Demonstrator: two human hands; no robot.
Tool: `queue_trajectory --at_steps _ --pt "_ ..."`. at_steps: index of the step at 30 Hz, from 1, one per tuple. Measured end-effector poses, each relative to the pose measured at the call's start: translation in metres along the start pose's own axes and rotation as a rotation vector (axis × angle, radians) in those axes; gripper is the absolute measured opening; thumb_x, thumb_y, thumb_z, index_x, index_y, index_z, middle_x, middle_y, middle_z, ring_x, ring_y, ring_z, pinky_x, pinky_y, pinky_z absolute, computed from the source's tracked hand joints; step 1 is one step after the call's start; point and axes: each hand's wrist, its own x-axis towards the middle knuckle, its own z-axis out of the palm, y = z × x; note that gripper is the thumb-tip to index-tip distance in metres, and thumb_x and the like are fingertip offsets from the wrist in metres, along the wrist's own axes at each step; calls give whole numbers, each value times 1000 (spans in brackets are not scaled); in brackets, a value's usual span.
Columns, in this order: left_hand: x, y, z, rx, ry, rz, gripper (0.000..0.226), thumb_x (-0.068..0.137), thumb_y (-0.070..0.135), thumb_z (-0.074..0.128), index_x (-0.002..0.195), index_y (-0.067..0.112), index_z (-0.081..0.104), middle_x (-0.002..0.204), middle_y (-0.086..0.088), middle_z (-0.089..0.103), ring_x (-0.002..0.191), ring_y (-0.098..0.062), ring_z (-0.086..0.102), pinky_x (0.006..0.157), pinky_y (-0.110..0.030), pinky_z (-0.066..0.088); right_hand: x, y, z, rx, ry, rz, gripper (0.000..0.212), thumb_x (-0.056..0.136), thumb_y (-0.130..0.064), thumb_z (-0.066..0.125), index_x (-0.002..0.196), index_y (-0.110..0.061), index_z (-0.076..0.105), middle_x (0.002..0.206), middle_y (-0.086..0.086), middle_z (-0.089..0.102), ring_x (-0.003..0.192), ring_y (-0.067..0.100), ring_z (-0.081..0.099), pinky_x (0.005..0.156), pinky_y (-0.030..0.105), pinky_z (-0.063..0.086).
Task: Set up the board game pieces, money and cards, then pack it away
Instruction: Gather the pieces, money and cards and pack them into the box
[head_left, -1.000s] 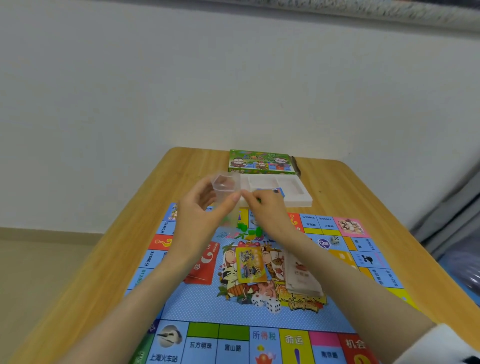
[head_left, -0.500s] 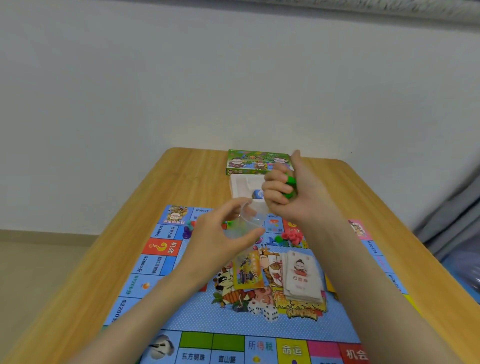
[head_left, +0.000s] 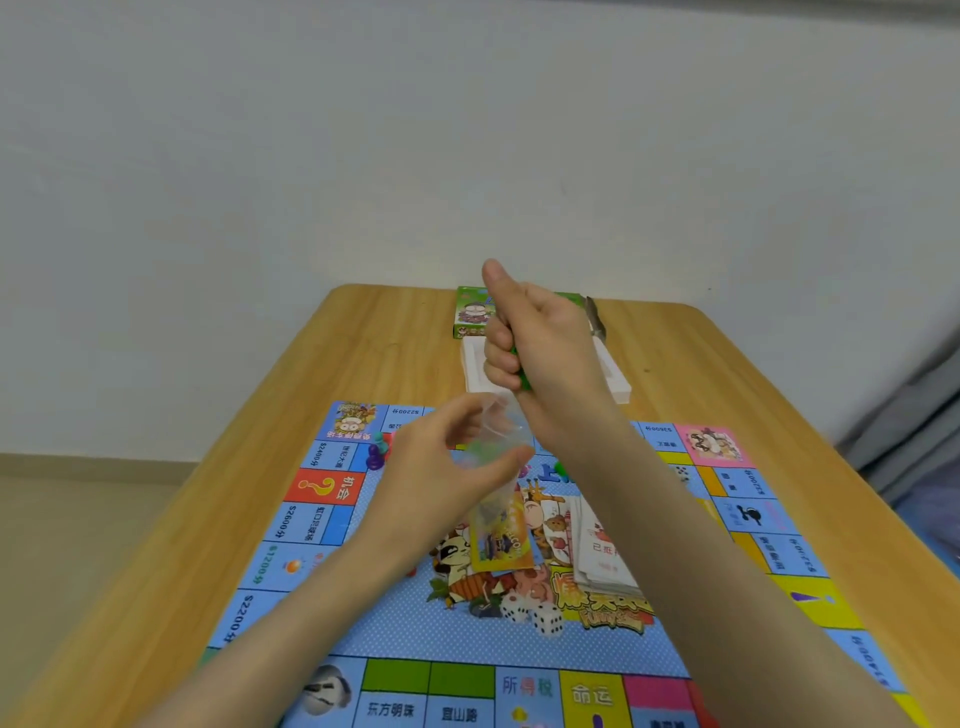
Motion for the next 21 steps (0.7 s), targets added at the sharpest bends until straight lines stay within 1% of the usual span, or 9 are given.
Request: queue_trajectory --at_steps 4,8,10,12,14,17,21 --pt "1 1 -1 -13 7 1 34 77 20 77 110 18 67 97 7 71 93 -8 65 88 -28 51 -2 0 2 -28 6 -53 43 93 -25 57 60 -14 32 50 -1 29 41 11 26 37 21 24" --pt "2 0 -1 -19 32 0 35 76 19 78 109 17 66 96 6 71 93 -10 65 88 -29 52 -1 1 1 -48 9 -77 42 95 -24 55 59 -13 35 48 -1 32 40 12 32 38 21 31" --pt "2 0 -1 -22 38 1 35 76 19 78 109 19 66 97 6 71 94 -9 65 88 -26 51 -2 1 0 -53 13 -80 41 95 -24 54 60 -12 36 48 -1 34 41 12 35 39 21 34" --pt "2 0 -1 -23 46 10 36 75 18 78 108 22 65 97 8 70 94 -6 65 87 -21 50 -2 1 -1 -52 18 -78 41 96 -24 53 60 -12 38 48 -1 36 41 12 38 40 21 37" --pt "2 0 -1 -22 48 16 36 75 17 78 108 21 65 97 8 70 93 -5 65 85 -18 49 -2 1 -1 -50 20 -80 42 96 -24 52 58 -12 38 47 -1 35 41 12 39 41 22 38" --pt "2 0 -1 -15 46 18 38 76 17 78 111 16 66 98 6 71 93 -6 65 86 -20 50 -1 1 0 -33 19 -84 44 97 -23 51 57 -11 37 48 1 33 41 13 39 42 22 40" --pt "2 1 -2 -11 47 30 36 76 16 78 109 18 65 99 8 70 93 -4 64 87 -19 50 -2 0 1 -20 21 -68 43 98 -24 49 58 -11 37 48 2 32 40 14 40 43 23 42"
